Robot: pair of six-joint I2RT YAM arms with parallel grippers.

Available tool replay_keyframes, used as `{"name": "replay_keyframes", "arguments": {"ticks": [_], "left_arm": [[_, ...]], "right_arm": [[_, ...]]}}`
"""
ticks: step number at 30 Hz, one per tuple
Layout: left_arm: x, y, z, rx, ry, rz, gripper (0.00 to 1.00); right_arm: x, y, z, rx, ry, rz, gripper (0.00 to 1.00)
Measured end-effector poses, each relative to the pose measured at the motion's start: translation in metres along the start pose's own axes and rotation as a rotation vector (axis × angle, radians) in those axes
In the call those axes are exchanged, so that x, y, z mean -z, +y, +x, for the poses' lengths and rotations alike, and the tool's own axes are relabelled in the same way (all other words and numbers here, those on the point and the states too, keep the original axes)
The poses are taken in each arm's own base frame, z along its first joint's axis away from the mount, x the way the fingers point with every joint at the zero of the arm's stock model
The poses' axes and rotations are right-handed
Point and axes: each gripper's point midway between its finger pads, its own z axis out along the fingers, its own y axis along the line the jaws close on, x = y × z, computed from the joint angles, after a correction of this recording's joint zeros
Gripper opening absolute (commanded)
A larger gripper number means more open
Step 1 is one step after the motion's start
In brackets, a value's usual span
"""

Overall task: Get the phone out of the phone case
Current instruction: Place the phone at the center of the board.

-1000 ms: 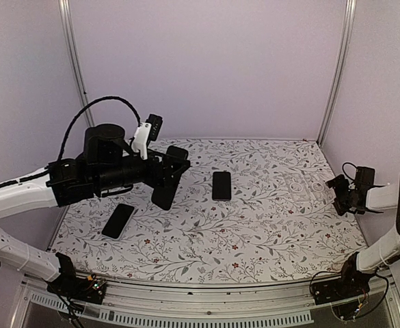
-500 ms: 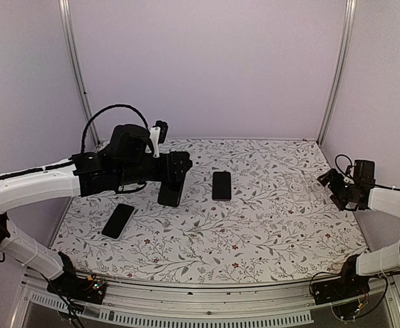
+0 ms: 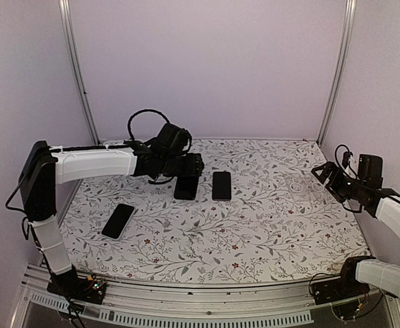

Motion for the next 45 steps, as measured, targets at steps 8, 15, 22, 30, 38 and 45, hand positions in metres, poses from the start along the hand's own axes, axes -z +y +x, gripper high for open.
{"name": "replay_keyframes", "arguments": {"ticks": [8,15,22,30,38,45], "left_arm": [[-0.076,0.000,0.010,-0.005,0.076,-0.072,0.34],[-0.126,0.008,0.023,-0.011,0.140,-0.138,0.35],[-0.144,0.015,0.019,0.008,0.149,-0.177,0.35],[-0.165,0.036,0.035,0.030,0.189,-0.228,0.41],[-0.167,0.036,0.031,0.041,0.185,-0.226,0.51],[-0.172,0.032,0.027,0.052,0.176,-0.213,0.64]], "right_arm": [[0.018,0.047,-0.002,0.096,0.037,-0.126,0.99],[0.019,0.079,0.039,0.172,0.176,-0.201,0.99],[0.018,0.090,0.060,0.214,0.241,-0.216,0.99],[0.019,0.102,0.068,0.244,0.261,-0.226,0.99],[0.018,0.103,0.071,0.252,0.267,-0.223,0.99],[0.018,0.102,0.073,0.251,0.274,-0.215,0.99]]}}
